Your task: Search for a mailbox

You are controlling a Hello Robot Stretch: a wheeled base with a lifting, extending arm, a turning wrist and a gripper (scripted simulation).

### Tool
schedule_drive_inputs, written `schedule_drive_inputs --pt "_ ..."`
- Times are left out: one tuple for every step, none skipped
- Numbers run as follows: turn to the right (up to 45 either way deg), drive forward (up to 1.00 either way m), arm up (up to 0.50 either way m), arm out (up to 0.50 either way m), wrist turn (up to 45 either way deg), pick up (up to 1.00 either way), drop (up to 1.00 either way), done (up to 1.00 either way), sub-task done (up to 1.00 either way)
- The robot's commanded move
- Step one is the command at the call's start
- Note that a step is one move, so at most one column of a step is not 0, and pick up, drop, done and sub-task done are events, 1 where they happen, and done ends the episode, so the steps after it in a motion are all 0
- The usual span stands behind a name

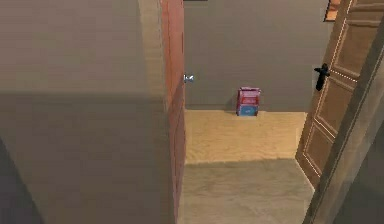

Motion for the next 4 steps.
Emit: schedule_drive_inputs --pt "0.0 0.25 0.00 0.00 0.0 0.00 0.00 0.00 0.00" --pt "15.0 0.00 0.00 0.00 0.0 0.00 0.00 0.00 0.00" --pt "0.0 0.55 0.00 0.00 0.0 0.00 0.00 0.00 0.00" --pt "6.0 0.00 0.00 0.00 0.0 0.00 0.00 0.00 0.00"
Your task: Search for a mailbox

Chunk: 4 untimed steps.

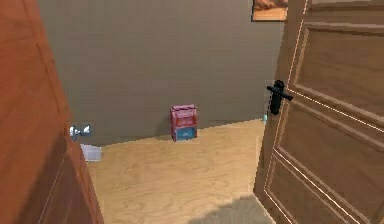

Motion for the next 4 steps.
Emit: schedule_drive_inputs --pt "0.0 0.80 0.00 0.00 0.0 0.00 0.00 0.00 0.00" --pt "-33.0 0.00 0.00 0.00 0.0 0.00 0.00 0.00 0.00" --pt "0.0 0.70 0.00 0.00 0.0 0.00 0.00 0.00 0.00" --pt "45.0 0.00 0.00 0.00 0.0 0.00 0.00 0.00 0.00"
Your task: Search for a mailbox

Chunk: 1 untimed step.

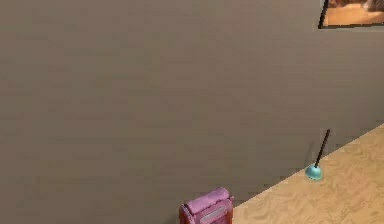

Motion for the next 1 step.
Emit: schedule_drive_inputs --pt "0.0 0.00 0.00 0.00 0.0 0.00 0.00 1.00 0.00"
